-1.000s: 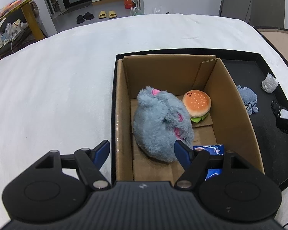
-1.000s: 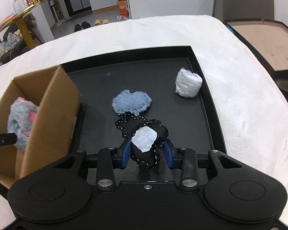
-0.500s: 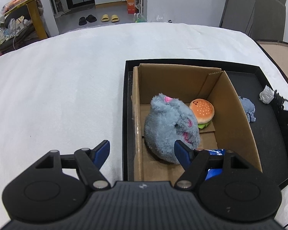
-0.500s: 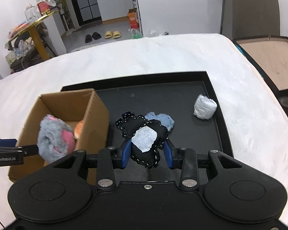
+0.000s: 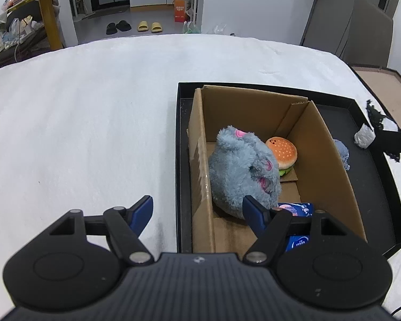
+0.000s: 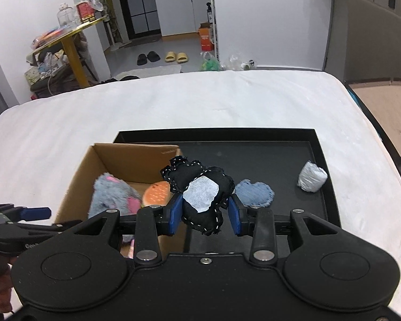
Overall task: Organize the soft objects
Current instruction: 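Lift the black stitched plush and drop it into the box with the right gripper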
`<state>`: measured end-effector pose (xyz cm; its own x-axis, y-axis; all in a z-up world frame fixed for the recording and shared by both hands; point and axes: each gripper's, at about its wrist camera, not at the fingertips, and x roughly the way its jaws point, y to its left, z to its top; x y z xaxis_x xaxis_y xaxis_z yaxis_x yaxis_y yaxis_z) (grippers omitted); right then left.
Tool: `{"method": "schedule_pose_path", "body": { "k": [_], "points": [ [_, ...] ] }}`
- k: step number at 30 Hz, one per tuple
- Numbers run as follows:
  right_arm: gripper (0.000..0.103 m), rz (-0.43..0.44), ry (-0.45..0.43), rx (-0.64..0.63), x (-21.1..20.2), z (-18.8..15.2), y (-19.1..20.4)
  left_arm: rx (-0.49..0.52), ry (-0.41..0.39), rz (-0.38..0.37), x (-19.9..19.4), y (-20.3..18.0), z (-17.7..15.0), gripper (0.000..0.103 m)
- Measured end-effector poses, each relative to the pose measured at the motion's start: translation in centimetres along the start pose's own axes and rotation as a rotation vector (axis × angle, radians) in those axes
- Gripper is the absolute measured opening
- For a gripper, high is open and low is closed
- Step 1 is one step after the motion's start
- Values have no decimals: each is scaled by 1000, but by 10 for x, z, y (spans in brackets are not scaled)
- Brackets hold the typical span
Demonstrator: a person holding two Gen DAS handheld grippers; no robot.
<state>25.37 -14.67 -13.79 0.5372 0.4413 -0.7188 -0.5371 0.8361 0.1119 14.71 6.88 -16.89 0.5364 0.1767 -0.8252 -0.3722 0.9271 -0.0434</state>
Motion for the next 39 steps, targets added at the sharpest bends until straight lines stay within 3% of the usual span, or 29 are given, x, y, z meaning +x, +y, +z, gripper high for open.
{"method": "schedule_pose_path", "body": {
  "k": [7, 10, 12, 15, 17, 26, 28, 30, 31, 39],
  "points": [
    [37, 14, -5, -33, 4, 6, 22, -31, -12, -48, -1, 8, -3, 68],
    [37, 17, -4, -47, 6, 8, 31, -41, -7, -65, 1, 12, -6, 62],
    [37, 21, -2, -54, 8, 8, 37, -43, -8, -74, 1, 14, -8, 54],
    [37, 21, -2, -73, 12, 7, 45, -52, 7, -95, 5, 16, -11, 27],
    [37, 24, -2, -80, 13, 7, 50, -67, 26, -111, 9, 18, -14, 19],
    [39, 20, -18, -110, 19, 12, 63, -80, 24, -136, 12, 19, -18, 18],
    [43, 27, -23, -112, 20, 13, 65, -79, 23, -133, 13, 19, -18, 18],
    [58, 34, -15, -130, 23, 11, 69, -78, 24, -130, 13, 18, -18, 18],
    [61, 30, -2, -141, 26, 10, 70, -77, 25, -129, 12, 19, -18, 18],
    [61, 8, 25, -104, 22, 0, 53, -68, 28, -121, 11, 18, -18, 19]
  ]
}}
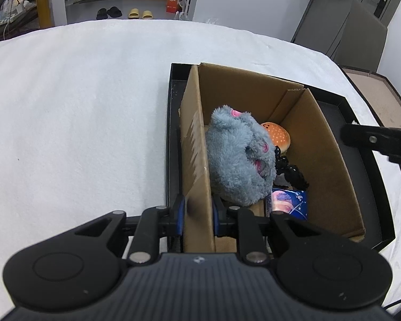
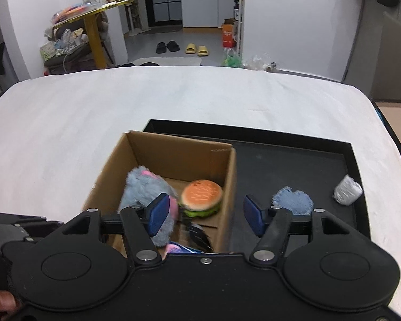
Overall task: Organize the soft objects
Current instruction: 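Lift the black stitched plush and drop it into the box with the right gripper, then move the right gripper to the blue denim plush and grasp it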
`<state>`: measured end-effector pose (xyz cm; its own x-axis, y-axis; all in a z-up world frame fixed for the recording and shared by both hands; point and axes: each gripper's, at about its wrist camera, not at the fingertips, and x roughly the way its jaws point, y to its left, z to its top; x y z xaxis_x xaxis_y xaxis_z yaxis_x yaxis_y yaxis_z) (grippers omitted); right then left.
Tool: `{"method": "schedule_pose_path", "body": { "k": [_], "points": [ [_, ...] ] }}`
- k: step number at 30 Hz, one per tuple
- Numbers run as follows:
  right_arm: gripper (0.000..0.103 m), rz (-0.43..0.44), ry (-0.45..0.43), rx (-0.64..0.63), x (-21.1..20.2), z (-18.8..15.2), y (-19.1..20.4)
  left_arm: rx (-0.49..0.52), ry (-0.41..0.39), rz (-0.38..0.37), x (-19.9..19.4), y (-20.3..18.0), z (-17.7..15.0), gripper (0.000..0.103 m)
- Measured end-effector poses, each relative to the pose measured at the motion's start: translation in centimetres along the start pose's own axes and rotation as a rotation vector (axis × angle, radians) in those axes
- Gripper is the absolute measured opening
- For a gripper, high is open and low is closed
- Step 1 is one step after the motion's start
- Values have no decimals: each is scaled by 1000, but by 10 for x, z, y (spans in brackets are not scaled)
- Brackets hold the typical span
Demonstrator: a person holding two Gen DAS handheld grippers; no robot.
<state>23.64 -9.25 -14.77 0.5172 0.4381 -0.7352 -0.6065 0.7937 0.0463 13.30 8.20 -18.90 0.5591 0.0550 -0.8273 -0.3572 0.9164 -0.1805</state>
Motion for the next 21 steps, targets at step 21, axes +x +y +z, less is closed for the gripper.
{"method": "schedule_pose_path", "body": {
  "k": [21],
  "points": [
    [61, -38, 25, 125, 9, -25, -57, 44, 0, 83, 2, -17, 8, 23]
  ]
}}
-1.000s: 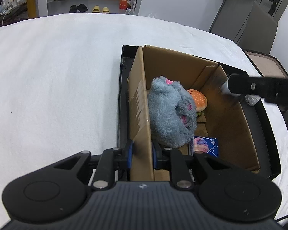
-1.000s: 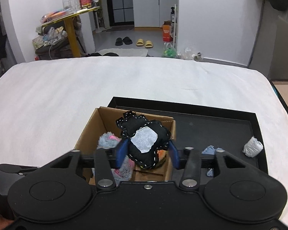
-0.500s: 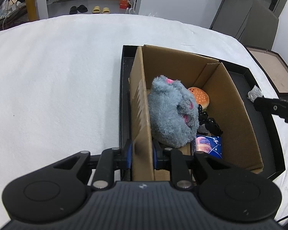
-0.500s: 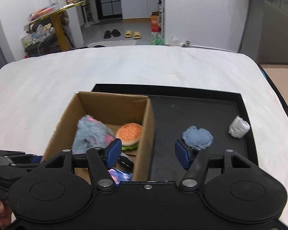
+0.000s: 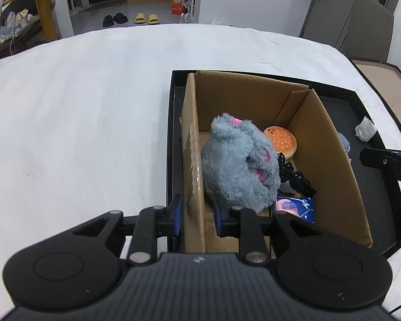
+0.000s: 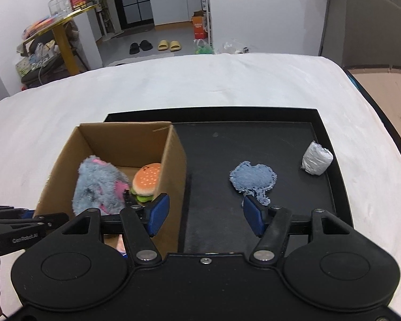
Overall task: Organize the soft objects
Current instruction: 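Move the right gripper to the blue denim plush and grasp it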
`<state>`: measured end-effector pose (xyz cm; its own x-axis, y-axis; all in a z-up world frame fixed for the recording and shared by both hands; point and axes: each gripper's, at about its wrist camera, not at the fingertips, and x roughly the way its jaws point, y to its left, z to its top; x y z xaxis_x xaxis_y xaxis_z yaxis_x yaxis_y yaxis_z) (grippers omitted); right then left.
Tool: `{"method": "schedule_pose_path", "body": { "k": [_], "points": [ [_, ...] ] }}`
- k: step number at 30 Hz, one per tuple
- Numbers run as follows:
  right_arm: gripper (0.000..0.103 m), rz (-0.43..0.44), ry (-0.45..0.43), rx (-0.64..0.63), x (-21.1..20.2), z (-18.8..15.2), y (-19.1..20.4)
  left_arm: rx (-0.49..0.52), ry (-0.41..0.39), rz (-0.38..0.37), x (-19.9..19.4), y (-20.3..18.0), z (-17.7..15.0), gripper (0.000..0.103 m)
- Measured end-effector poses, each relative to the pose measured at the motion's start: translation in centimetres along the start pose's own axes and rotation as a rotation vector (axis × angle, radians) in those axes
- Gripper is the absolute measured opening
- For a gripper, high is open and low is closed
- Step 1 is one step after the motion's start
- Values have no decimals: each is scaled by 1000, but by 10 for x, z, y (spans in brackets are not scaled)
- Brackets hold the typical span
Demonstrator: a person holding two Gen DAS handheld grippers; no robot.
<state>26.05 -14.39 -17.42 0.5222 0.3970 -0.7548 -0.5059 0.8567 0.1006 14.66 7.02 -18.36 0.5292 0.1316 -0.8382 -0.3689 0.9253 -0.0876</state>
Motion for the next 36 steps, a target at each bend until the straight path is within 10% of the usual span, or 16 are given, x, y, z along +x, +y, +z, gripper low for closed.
{"method": "schedule_pose_path", "body": {
  "k": [10, 15, 36],
  "points": [
    [62, -3, 30, 39, 20, -3, -23, 23, 21, 59, 7, -13, 11, 53],
    [80, -20, 6, 23, 27, -4, -30, 27, 14, 82, 9, -19, 15, 76],
    [85, -13, 0, 72, 77, -4, -60, 67, 39, 131, 16, -44, 33, 79]
  ]
}}
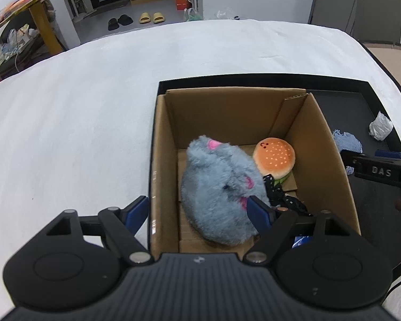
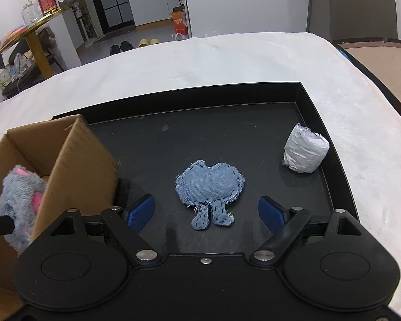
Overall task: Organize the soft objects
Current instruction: 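Move the right gripper to the blue denim plush and grasp it, then carry the denim plush over the box and release it with the right gripper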
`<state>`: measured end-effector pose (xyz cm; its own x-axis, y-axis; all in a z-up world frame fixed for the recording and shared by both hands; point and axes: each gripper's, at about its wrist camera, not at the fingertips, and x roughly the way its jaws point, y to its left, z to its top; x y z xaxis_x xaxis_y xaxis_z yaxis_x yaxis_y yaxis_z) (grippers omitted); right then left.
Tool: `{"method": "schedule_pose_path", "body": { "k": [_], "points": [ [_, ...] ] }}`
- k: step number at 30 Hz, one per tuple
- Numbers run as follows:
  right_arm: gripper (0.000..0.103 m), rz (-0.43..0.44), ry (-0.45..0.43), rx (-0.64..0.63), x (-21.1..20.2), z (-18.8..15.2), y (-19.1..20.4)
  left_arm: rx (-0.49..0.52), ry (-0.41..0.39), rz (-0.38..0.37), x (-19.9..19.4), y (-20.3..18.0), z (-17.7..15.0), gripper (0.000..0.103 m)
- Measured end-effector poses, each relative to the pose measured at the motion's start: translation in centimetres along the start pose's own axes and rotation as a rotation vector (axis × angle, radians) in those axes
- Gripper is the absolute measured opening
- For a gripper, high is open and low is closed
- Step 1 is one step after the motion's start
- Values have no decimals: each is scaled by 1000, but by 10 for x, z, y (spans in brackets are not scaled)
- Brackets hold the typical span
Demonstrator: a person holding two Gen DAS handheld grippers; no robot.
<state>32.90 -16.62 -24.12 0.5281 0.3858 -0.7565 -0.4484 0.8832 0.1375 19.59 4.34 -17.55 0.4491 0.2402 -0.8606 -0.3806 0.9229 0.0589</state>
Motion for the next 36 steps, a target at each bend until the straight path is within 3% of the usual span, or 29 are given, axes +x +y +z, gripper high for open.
{"method": "schedule_pose_path", "body": {
  "k": [16, 19, 20, 21, 26, 36],
  "points": [
    [84, -7, 9, -51, 25, 3, 10, 53, 15, 55, 10, -21, 5, 83],
    [70, -38, 22, -59, 27, 1, 7, 60, 15, 61, 10, -23, 5, 83],
    [56, -59, 15, -69, 25, 1, 6, 63, 14, 64, 10, -23, 5, 83],
    [51, -72, 16, -73, 23, 1, 5, 62, 15, 64, 11, -23, 5, 83],
    [44, -76, 42, -50, 12, -4, -8, 55, 15, 68, 11, -25, 4, 83],
    [43, -65, 39, 37, -23, -13, -19, 64, 15, 60, 7, -20, 2, 83]
  ]
}}
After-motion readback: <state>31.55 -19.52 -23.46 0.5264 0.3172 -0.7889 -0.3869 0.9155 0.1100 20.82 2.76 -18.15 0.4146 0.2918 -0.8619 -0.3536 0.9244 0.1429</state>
